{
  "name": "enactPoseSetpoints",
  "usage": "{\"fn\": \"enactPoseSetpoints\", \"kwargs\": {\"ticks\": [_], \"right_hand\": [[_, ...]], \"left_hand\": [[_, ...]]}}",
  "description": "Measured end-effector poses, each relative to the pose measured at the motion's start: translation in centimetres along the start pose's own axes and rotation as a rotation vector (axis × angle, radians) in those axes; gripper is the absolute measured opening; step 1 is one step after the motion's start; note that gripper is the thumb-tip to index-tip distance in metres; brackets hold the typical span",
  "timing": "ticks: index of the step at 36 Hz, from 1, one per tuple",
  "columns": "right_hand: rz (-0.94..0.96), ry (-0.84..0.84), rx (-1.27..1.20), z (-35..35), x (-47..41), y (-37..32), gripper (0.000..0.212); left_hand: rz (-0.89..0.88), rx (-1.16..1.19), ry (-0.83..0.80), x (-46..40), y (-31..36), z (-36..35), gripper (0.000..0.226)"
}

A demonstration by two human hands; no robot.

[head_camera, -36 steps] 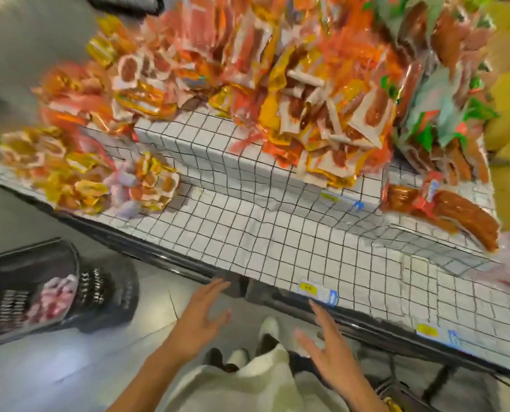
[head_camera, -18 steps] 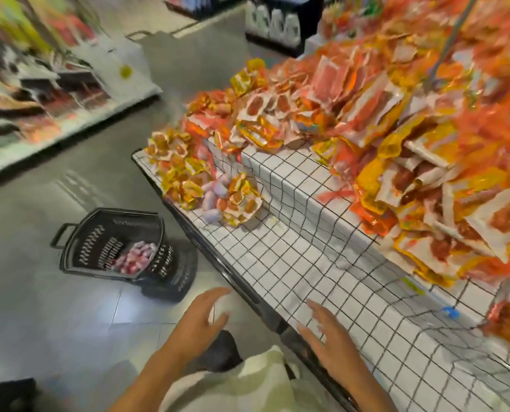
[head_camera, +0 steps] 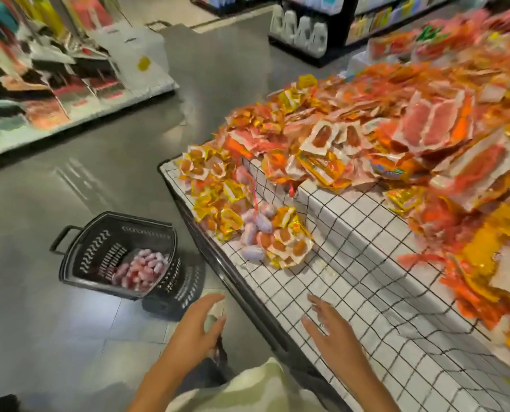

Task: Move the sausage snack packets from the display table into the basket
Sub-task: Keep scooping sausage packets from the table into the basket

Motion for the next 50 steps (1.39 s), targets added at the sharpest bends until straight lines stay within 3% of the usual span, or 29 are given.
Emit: {"fn": "enactPoseSetpoints", "kwargs": {"ticks": [18, 27, 38, 47, 50], "right_hand": [[0.137, 0.179, 0.077, -9.0, -16.2, -13.9, 0.043], [0.085, 0.237, 0.403, -8.9, -24.0, -15.1, 0.062], [0.252, 0.213, 0.438, -7.6, -24.7, -12.5, 0.043], [0.237, 0.518, 0.460, -6.1, -19.6, -8.8, 0.052], [0.122, 0.680, 0.298, -7.4, -18.4, -8.8, 0.057]], "left_hand": [[-0.138, -0.183, -0.125, -16.4, -9.9, 17.4, 0.043], [-0.116, -0.172, -0.106, -17.6, -9.1, 18.4, 0.042], [-0.137, -0.173, -0.130, -19.1, -4.6, 16.3, 0.041], [-0.252, -0.190, -0.204, -23.5, -3.0, 13.2, 0.035], [-0.225, -0.250, -0.219, -25.2, -3.3, 13.3, 0.040]]}}
Point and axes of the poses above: each hand's wrist, its own x-axis away from the middle knuckle, its own z-axis out of the back of the hand, y = z × x, the point moved 1 cm from there along -x, towards the middle knuckle, and after that the axes turned 6 degrees about -x, right-handed, at the moved point
